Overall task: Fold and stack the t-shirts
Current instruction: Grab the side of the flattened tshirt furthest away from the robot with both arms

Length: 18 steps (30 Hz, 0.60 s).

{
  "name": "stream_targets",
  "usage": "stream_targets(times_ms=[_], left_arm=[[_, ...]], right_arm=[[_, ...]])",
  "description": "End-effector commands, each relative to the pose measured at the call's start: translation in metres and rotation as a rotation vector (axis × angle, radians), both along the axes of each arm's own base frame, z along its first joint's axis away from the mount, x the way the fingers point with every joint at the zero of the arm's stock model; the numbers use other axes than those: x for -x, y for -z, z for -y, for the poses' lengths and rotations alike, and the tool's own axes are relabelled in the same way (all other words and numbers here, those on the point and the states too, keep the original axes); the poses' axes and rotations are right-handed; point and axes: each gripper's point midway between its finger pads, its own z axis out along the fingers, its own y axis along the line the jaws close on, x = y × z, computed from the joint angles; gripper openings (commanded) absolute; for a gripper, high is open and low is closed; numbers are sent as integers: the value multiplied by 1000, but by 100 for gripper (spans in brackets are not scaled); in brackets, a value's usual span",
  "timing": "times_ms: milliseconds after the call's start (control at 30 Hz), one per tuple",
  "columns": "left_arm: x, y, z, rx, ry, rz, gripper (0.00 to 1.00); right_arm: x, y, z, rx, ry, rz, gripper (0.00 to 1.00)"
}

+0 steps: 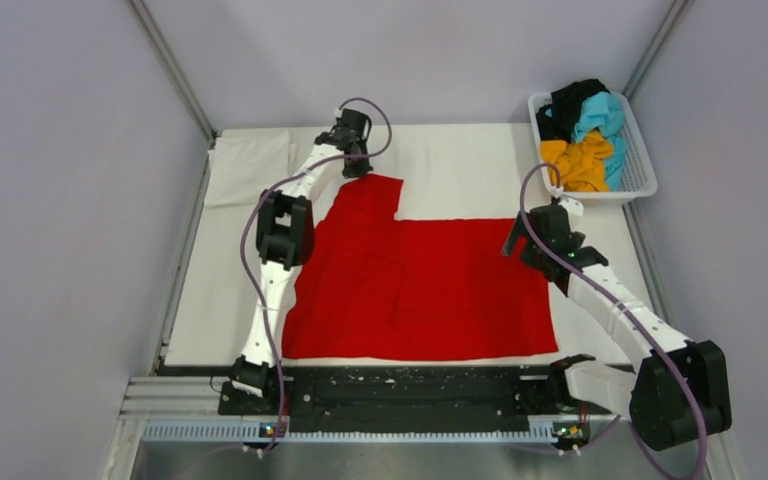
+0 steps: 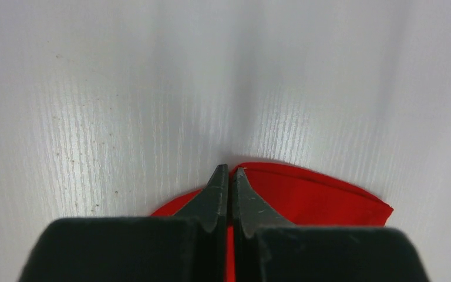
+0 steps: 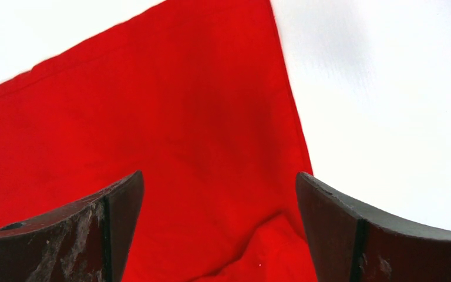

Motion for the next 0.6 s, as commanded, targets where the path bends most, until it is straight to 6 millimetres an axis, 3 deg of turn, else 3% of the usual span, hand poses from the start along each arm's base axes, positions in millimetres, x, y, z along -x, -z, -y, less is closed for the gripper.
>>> stream_targets(times_ms=[0,100,367,400,567], left_arm=[[8,-5,-10,-57,2,-23,0],[3,-26,-3,-29,32,24,0],[4,-66,0,-20,77,120,0],[4,-69,0,-18,82,128,0],[5,-75,5,-8,108,137,0]], right_arm=[[-31,-16,7,40,64,67,98],[-60,-15,5,70,88,30,95],[-127,8,34,278,264,-78,92],[-132,21,35,291,267,-108,92],[-148,44,41,345,306,-177,90]])
